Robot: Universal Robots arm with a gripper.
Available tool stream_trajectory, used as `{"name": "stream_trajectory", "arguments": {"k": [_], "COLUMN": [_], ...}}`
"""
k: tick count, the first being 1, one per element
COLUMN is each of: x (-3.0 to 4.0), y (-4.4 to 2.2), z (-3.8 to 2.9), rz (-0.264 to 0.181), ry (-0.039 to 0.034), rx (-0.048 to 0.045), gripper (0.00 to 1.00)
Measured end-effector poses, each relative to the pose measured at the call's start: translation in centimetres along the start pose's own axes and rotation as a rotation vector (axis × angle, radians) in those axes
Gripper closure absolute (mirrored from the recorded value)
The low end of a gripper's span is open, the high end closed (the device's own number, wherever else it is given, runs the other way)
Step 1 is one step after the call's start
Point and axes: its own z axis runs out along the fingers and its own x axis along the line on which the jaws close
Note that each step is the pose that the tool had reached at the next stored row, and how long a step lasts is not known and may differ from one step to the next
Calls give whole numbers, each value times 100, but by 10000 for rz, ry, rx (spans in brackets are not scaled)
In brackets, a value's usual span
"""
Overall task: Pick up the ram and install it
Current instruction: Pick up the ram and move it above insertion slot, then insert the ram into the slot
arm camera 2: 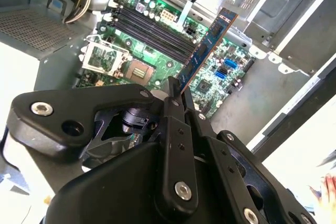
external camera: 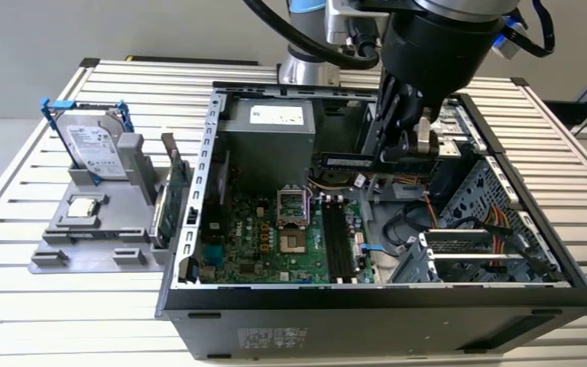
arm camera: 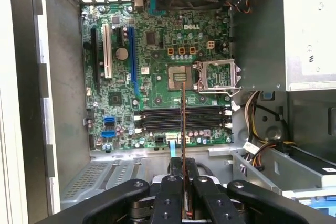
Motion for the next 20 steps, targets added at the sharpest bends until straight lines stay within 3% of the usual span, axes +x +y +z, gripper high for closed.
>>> {"name": "stream_trajectory", "arguments": {"k": [12, 20], "x": [-207, -290], "y": [14, 20], "z": [10, 13], "rz": [122, 136], "ry": [-3, -3], "rx": [6, 6], "gripper": [100, 100]}}
